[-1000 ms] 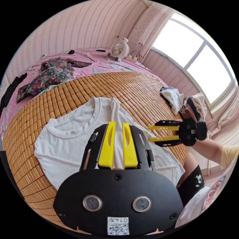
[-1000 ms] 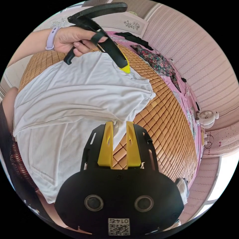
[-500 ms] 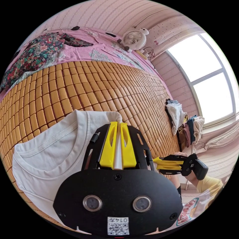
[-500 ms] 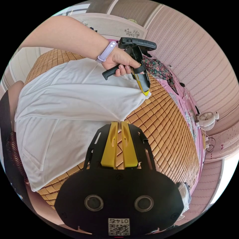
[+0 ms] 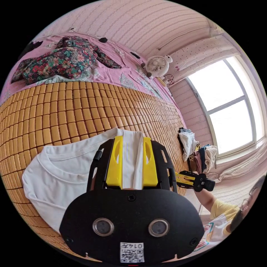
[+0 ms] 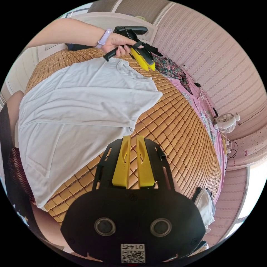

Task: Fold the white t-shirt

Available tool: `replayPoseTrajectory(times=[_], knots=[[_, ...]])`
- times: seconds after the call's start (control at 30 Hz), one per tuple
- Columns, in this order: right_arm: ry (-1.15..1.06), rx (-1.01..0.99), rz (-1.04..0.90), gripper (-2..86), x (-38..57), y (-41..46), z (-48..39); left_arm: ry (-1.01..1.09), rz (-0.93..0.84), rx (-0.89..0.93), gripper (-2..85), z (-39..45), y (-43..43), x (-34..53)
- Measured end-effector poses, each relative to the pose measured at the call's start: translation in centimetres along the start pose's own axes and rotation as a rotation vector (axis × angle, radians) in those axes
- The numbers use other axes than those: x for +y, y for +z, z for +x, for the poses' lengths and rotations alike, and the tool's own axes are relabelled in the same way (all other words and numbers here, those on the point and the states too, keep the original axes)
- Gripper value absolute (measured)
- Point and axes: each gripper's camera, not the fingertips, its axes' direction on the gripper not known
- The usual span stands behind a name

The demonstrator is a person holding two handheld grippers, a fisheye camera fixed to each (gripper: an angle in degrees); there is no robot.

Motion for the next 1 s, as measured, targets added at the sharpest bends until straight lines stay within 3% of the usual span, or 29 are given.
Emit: replayPoseTrajectory(times=[0.23, 0.3, 0.53, 0.67, 0.87, 1.0], knots=[[0.199, -0.144, 0.109, 5.8, -2.4, -0.7, 5.8, -0.033, 0.236, -0.374, 0.0, -5.4, -9.1, 8.4], [0.329, -0.2, 0.149, 7.3, -3.8, 1.1, 8.9, -0.034, 0.259, -0.456, 2.1, -6.6, -10.1, 10.7], [0.589, -0.301, 0.132, 9.3, -7.4, 6.7, 15.1, -0.137, 0.281, -0.314, 10.6, -11.6, -9.8, 14.7], [0.67, -0.318, 0.118, 10.0, -8.8, 8.4, 16.9, -0.124, 0.22, -0.277, 6.1, -11.9, -7.2, 14.1], [0.609, -0.342, 0.078, 4.8, -10.6, 7.9, 16.6, -0.06, 0.08, -0.362, 0.8, -10.8, -4.9, 13.4], [0.613, -0.32, 0.189, 2.2, -10.6, 3.2, 16.9, -0.059, 0.174, -0.341, 0.4, -9.8, -6.6, 14.5]])
